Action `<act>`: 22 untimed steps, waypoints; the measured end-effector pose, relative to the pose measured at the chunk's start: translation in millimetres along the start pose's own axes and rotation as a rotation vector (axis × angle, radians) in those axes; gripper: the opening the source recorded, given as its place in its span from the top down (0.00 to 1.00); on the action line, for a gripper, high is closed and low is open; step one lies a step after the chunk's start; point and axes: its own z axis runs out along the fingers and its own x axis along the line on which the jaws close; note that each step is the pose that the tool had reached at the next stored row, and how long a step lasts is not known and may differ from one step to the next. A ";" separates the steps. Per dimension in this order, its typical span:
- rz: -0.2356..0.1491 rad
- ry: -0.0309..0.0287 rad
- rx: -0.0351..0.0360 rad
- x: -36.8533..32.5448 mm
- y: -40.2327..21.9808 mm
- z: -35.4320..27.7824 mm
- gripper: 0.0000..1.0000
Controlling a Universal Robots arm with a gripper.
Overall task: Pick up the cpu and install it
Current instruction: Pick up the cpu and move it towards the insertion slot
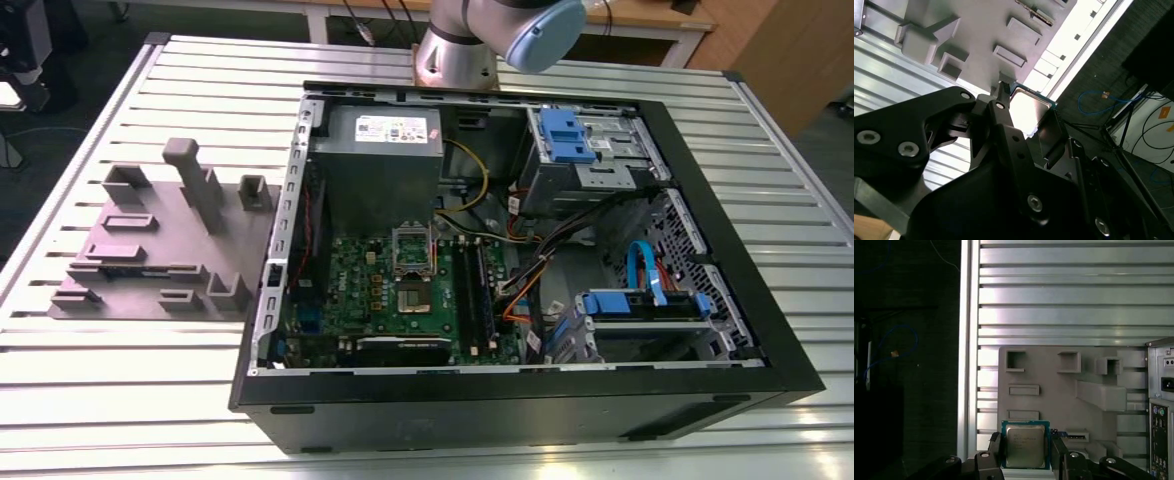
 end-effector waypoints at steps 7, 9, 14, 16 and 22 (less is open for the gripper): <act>0.000 0.0000 0.0000 -2.2 0.0 -0.1 0.53; 0.000 0.0000 0.0000 -2.6 0.0 -0.1 0.53; 0.000 0.0000 0.0000 -3.8 0.0 -0.1 0.53; 0.000 0.0001 0.0000 -4.4 0.0 -0.2 0.53; 0.000 0.0000 0.0000 -6.4 0.0 -0.2 0.53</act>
